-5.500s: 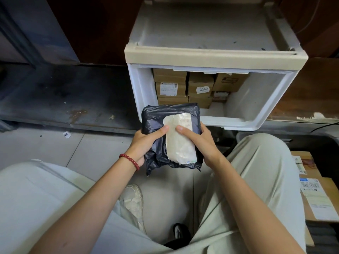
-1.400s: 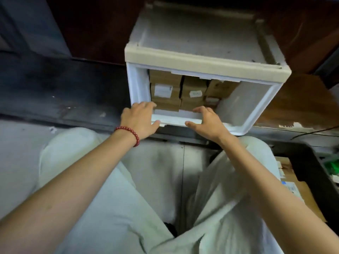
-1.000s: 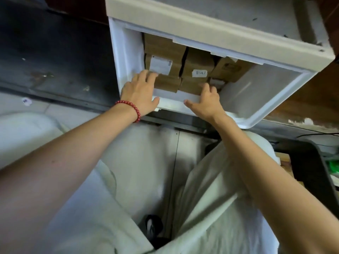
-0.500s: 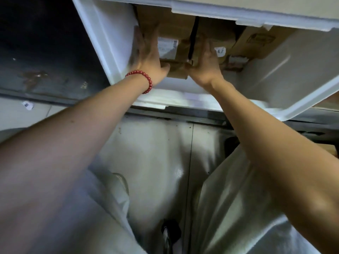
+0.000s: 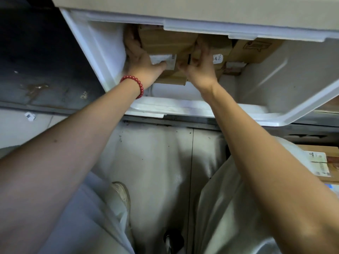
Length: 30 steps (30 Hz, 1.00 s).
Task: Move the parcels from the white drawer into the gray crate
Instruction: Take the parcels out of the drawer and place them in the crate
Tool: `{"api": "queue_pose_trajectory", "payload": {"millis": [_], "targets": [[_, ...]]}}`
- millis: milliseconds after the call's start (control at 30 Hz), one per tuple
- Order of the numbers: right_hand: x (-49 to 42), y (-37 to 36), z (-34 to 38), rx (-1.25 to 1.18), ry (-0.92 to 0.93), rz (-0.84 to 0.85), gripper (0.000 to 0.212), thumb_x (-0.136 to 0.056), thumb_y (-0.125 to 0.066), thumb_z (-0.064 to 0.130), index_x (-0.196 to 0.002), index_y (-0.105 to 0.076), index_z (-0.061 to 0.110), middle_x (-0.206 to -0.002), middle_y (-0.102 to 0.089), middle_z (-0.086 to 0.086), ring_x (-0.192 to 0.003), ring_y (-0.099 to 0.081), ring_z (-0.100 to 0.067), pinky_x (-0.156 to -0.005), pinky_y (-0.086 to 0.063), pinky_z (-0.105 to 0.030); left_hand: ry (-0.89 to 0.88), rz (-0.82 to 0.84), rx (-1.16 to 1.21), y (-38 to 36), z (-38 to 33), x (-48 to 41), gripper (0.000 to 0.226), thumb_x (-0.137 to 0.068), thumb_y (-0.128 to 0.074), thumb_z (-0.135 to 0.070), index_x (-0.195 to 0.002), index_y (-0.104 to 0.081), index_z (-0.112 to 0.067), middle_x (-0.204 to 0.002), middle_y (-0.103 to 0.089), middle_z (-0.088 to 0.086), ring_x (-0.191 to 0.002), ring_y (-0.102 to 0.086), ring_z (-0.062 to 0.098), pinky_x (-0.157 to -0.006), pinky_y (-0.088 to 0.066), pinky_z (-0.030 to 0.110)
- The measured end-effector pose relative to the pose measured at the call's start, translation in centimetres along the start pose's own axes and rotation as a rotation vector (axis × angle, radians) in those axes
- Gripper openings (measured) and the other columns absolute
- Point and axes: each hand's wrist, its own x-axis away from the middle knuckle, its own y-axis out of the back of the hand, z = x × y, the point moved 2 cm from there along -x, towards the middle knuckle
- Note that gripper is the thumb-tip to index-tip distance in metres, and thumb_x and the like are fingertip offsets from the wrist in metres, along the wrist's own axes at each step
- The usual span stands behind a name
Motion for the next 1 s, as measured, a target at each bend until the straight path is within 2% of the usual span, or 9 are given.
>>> {"api": "queue_pose_trajectory", "payload": {"millis": [133, 167, 267, 333, 400, 500, 600, 800, 1000], "targets": [[2.8, 0.3, 0.5, -0.178, -0.052, -0.001, 0.052, -0.085, -0.067, 0.011, -0.131, -0.043, 0.015, -0.129, -0.052, -0.003, -0.115, -0.052, -0.013, -0.092, -0.045, -0.014, 0.062, 0.018, 0.011, 0.3, -0.3, 1.9, 0.102, -0.085, -0.064, -0.048, -0.151, 0.003, -0.010, -0.155, -0.010, 0.013, -0.142, -0.020, 0.026, -0.110, -0.025, 0.029], [3.6, 0.3, 0.5, -0.214, -0.068, 0.008, 0.047, -0.087, -0.066, 0.011, -0.127, -0.042, 0.017, -0.124, -0.053, 0.000, -0.113, -0.053, -0.012, -0.091, -0.045, -0.014, 0.080, 0.053, 0.044, 0.1, -0.1, 2.2, 0.100, -0.084, -0.062, -0.053, -0.152, -0.001, -0.010, -0.155, -0.014, 0.012, -0.142, -0.021, 0.026, -0.110, -0.026, 0.030], [5.5, 0.6, 0.5, -0.263, -0.165, 0.040, 0.052, -0.089, -0.065, 0.018, -0.131, -0.035, 0.015, -0.121, -0.051, 0.005, -0.114, -0.052, -0.015, -0.102, -0.045, -0.036, 0.120, 0.141, 0.162, 0.4, 0.1, 4.1, 0.111, -0.067, -0.058, -0.076, -0.150, -0.022, -0.012, -0.148, -0.039, 0.005, -0.138, -0.034, 0.025, -0.113, -0.032, 0.036], [6.7, 1.0, 0.3, -0.305, -0.226, 0.051, 0.057, -0.088, -0.065, 0.019, -0.134, -0.031, 0.016, -0.126, -0.049, 0.003, -0.117, -0.050, -0.016, -0.107, -0.041, -0.044, 0.095, 0.132, 0.223, 0.5, 0.0, 5.8, 0.104, -0.073, -0.065, -0.064, -0.147, -0.019, -0.006, -0.148, -0.038, 0.007, -0.137, -0.034, 0.024, -0.113, -0.030, 0.035], [8.0, 1.5, 0.2, -0.332, -0.270, 0.043, 0.064, -0.084, -0.066, 0.024, -0.136, -0.030, 0.019, -0.135, -0.048, 0.001, -0.124, -0.048, -0.020, -0.108, -0.039, -0.048, 0.102, 0.139, 0.263, 0.4, 0.2, 7.7, 0.087, -0.085, -0.066, -0.042, -0.144, -0.014, -0.005, -0.146, -0.040, 0.007, -0.131, -0.040, 0.020, -0.104, -0.032, 0.025], [10.1, 2.4, 0.2, -0.334, -0.271, 0.053, 0.060, -0.089, -0.062, 0.028, -0.138, -0.028, 0.022, -0.141, -0.045, 0.000, -0.129, -0.046, -0.021, -0.106, -0.041, -0.047, 0.067, 0.166, 0.331, 0.5, 0.3, 10.3, 0.080, -0.088, -0.063, -0.041, -0.144, -0.015, -0.011, -0.139, -0.047, 0.001, -0.124, -0.048, 0.014, -0.098, -0.035, 0.023], [11.7, 3.0, 0.7, -0.335, -0.228, 0.061, 0.047, -0.093, -0.059, 0.036, -0.129, -0.035, 0.021, -0.121, -0.051, 0.006, -0.120, -0.050, -0.016, -0.108, -0.041, -0.045, 0.084, 0.116, 0.424, 1.4, 0.2, 11.5, 0.083, -0.084, -0.063, -0.052, -0.144, -0.019, -0.017, -0.140, -0.045, 0.000, -0.125, -0.047, 0.016, -0.105, -0.036, 0.030], [15.0, 3.7, 1.2, -0.447, -0.361, 0.090, 0.067, -0.075, -0.053, 0.077, -0.121, -0.045, 0.029, -0.127, -0.049, 0.007, -0.119, -0.052, -0.024, -0.098, -0.046, -0.051, 0.107, 0.097, 0.482, 2.1, 0.0, 13.8, 0.065, -0.086, -0.062, -0.049, -0.137, -0.030, -0.023, -0.132, -0.051, -0.002, -0.117, -0.053, 0.017, -0.099, -0.047, 0.044], [17.1, 4.5, 0.9, -0.396, -0.459, -0.028, 0.052, -0.089, -0.047, 0.064, -0.106, -0.047, 0.015, -0.112, -0.057, -0.003, -0.099, -0.063, -0.027, -0.085, -0.056, -0.048, 0.121, 0.071, 0.538, 2.5, 0.0, 16.6, 0.065, -0.081, -0.060, -0.059, -0.132, -0.033, -0.027, -0.137, -0.043, -0.002, -0.120, -0.050, 0.019, -0.100, -0.047, 0.047]]}}
